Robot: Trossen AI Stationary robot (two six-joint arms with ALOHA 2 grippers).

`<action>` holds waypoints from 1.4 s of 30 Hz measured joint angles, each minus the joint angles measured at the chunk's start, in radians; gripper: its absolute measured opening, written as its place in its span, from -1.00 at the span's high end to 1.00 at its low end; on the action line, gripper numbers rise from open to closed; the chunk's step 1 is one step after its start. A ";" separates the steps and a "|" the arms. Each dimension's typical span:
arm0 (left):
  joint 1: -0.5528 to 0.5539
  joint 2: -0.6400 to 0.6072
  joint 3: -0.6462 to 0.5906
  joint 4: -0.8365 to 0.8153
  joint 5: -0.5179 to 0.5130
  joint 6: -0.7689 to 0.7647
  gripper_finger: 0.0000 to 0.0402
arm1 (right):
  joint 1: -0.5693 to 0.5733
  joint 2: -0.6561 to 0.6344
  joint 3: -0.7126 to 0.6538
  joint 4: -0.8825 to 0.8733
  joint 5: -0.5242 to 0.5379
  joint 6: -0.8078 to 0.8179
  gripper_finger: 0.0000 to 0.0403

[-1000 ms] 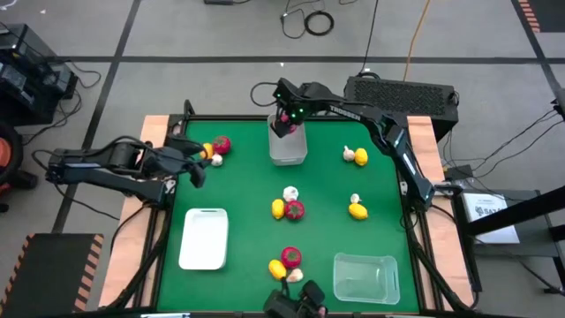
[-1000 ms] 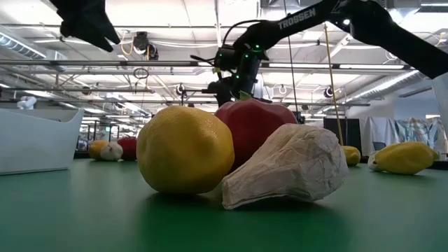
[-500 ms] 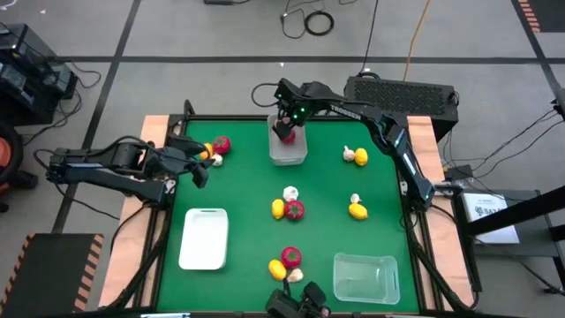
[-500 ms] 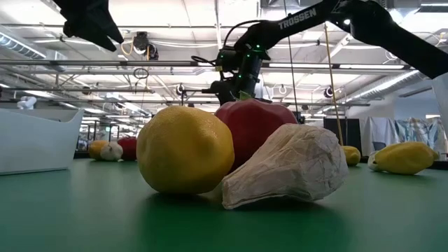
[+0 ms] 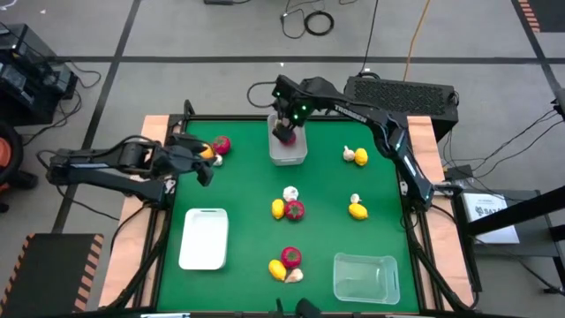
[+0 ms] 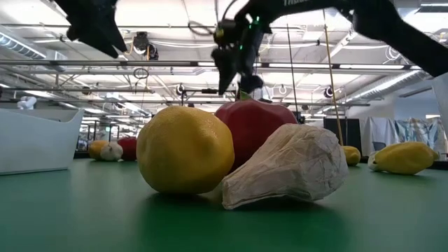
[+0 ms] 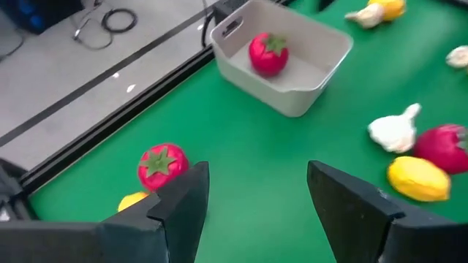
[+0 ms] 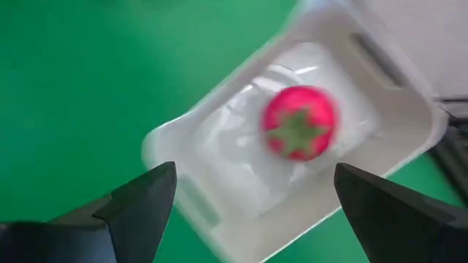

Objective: Sort produce into baskets
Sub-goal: Put the top left tomato into the gray bin

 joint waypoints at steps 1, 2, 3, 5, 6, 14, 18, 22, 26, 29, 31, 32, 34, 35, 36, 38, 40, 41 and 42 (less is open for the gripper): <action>0.015 0.015 0.000 0.000 0.011 0.003 -0.18 | 0.015 -0.022 -0.014 -0.011 -0.020 -0.013 -0.79; 0.033 0.031 0.000 -0.003 0.027 0.012 -0.18 | 0.034 -0.038 -0.016 -0.032 -0.030 -0.024 -0.79; 0.056 0.047 0.000 -0.008 0.050 0.026 -0.18 | 0.051 -0.053 -0.016 -0.051 -0.031 -0.034 -0.79; 0.114 0.079 0.000 -0.008 0.111 0.051 -0.18 | 0.087 -0.088 -0.016 -0.102 -0.030 -0.059 -0.79; 0.146 0.093 0.000 -0.009 0.144 0.070 -0.18 | 0.106 -0.101 -0.017 -0.117 -0.028 -0.066 -0.79; 0.521 0.255 0.000 0.005 0.351 0.246 -0.18 | 0.240 -0.213 -0.017 -0.099 -0.026 -0.063 -0.79; 0.664 0.386 0.000 0.048 0.449 0.292 -0.18 | 0.271 -0.241 -0.017 -0.102 -0.022 -0.051 -0.79; 0.742 0.525 0.016 0.062 0.467 0.338 -0.22 | 0.285 -0.264 -0.017 -0.128 -0.021 -0.036 -0.79; 0.758 0.603 0.059 0.070 0.496 0.417 -0.37 | 0.285 -0.271 -0.017 -0.165 -0.014 -0.038 -0.79; 0.757 0.616 0.088 0.074 0.512 0.457 -0.49 | 0.285 -0.271 -0.018 -0.190 0.026 -0.046 -0.79; 0.757 0.616 0.103 0.074 0.510 0.469 -0.55 | 0.285 -0.271 -0.019 -0.205 0.036 -0.058 -0.79; 0.757 0.616 0.108 0.074 0.504 0.470 -0.56 | 0.285 -0.271 -0.019 -0.209 0.037 -0.063 -0.79; 0.757 0.616 0.117 0.073 0.487 0.470 -0.58 | 0.285 -0.271 -0.019 -0.209 0.037 -0.069 -0.79; 0.757 0.616 0.118 0.075 0.482 0.470 -0.58 | 0.285 -0.271 -0.019 -0.209 0.037 -0.074 -0.79; 0.757 0.616 0.118 0.075 0.478 0.471 -0.58 | 0.285 -0.271 -0.019 -0.209 0.036 -0.077 -0.79; 0.757 0.616 0.117 0.074 0.463 0.478 -0.58 | 0.285 -0.271 -0.019 -0.210 0.036 -0.083 -0.79; 0.757 0.616 0.117 0.075 0.461 0.494 -0.58 | 0.285 -0.271 -0.019 -0.212 0.036 -0.087 -0.79; 0.757 0.616 0.117 0.076 0.459 0.494 -0.58 | 0.285 -0.271 -0.019 -0.213 0.036 -0.090 -0.79; 0.759 0.616 0.117 0.078 0.452 0.482 -0.58 | 0.285 -0.271 -0.019 -0.213 0.036 -0.094 -0.79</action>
